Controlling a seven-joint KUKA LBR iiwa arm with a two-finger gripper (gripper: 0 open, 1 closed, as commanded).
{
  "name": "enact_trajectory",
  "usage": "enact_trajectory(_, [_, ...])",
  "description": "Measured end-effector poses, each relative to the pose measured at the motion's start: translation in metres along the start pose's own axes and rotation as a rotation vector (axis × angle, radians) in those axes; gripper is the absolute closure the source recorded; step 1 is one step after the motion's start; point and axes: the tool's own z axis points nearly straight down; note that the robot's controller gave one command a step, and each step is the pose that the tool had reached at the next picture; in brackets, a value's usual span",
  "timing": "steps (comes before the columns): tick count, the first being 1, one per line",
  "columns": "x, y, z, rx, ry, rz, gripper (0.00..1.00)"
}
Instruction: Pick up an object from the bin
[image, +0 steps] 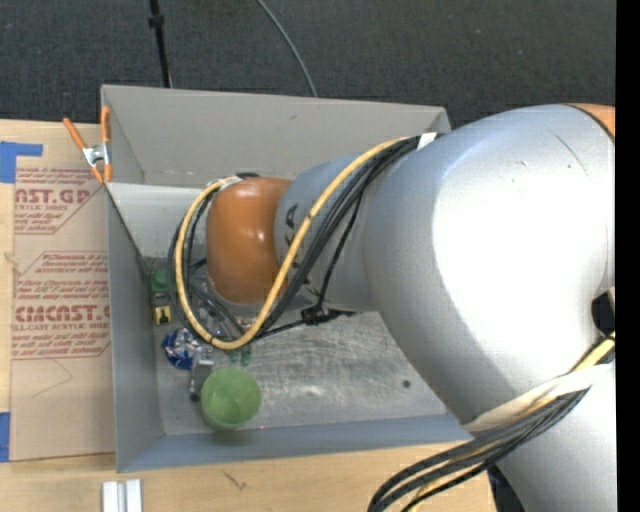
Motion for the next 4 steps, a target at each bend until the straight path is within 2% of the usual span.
enact_trajectory(1, [-0.001,0.0,-0.001,0.001,0.004,0.001,0.0])
enact_trajectory(2, [-0.002,0.001,-0.003,-0.001,-0.001,0.0,1.0])
enact_trajectory(4, [-0.003,0.003,-0.023,0.001,0.006,0.0,1.0])
